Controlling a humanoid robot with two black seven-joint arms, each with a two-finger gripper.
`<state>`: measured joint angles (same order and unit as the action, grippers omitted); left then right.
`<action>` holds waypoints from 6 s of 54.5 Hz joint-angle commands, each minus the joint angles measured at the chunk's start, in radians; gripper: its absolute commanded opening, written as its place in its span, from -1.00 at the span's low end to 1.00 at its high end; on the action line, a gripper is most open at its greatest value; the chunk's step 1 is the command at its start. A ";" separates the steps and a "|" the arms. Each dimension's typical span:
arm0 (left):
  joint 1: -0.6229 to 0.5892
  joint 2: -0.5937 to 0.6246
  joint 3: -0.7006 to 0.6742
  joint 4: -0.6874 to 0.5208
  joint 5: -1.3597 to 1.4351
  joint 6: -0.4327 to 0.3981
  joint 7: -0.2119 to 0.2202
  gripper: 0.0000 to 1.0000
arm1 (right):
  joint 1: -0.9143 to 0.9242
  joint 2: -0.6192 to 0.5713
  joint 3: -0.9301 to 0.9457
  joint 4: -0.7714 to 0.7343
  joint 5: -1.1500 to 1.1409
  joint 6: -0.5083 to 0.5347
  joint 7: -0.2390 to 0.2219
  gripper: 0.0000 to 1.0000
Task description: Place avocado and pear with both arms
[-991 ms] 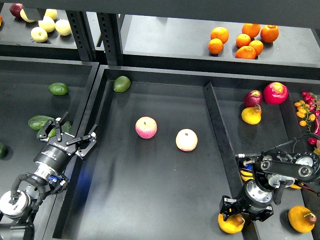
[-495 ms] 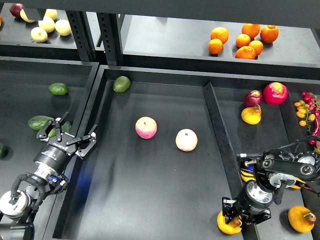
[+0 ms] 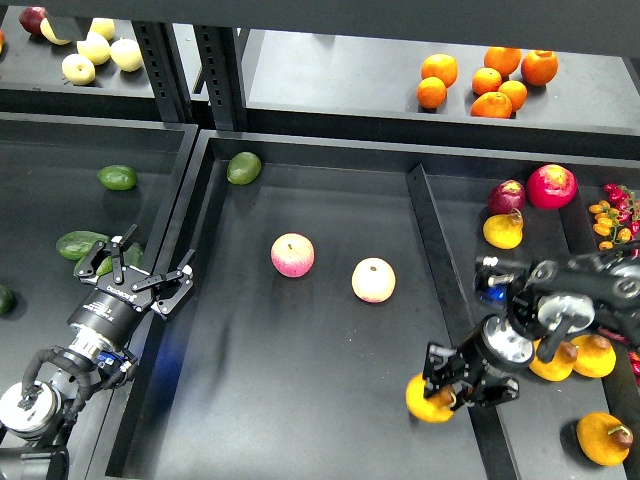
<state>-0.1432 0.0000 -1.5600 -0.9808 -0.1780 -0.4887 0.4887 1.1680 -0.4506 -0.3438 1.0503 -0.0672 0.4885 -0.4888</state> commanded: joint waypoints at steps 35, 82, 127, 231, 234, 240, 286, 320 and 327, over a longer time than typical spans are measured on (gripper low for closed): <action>0.001 0.000 0.012 0.002 0.000 0.000 0.000 0.99 | -0.082 -0.330 -0.006 0.013 0.050 0.000 0.000 -0.48; 0.001 0.000 0.014 0.007 0.000 0.000 0.000 0.99 | -0.294 -0.272 0.075 -0.098 -0.043 0.000 0.000 -0.41; 0.001 0.000 0.012 0.001 0.000 0.000 0.000 0.99 | -0.358 -0.212 0.135 -0.168 -0.094 0.000 0.000 0.34; 0.014 0.000 0.178 0.017 0.000 0.000 0.000 0.99 | -0.893 0.111 1.421 -0.026 0.380 0.000 0.000 0.98; 0.014 0.000 0.181 0.016 0.000 0.000 0.000 0.99 | -0.912 0.153 1.454 -0.024 0.380 0.000 0.000 0.98; 0.013 0.000 0.187 0.017 0.000 0.000 0.000 0.99 | -0.944 0.243 1.520 -0.021 0.380 0.000 0.000 0.98; 0.019 0.000 0.244 0.037 0.002 0.000 0.000 0.99 | -1.146 0.451 1.717 0.045 0.448 0.000 0.000 1.00; -0.047 0.000 0.264 0.056 0.002 0.000 0.000 0.99 | -1.162 0.451 1.666 0.080 0.460 0.000 0.000 1.00; -0.091 0.000 0.258 0.045 0.000 0.000 0.000 0.99 | -1.121 0.451 1.677 0.097 0.460 -0.013 0.000 1.00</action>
<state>-0.1978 0.0000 -1.2959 -0.9261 -0.1771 -0.4887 0.4887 0.0131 0.0000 1.3229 1.1327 0.3928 0.4887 -0.4888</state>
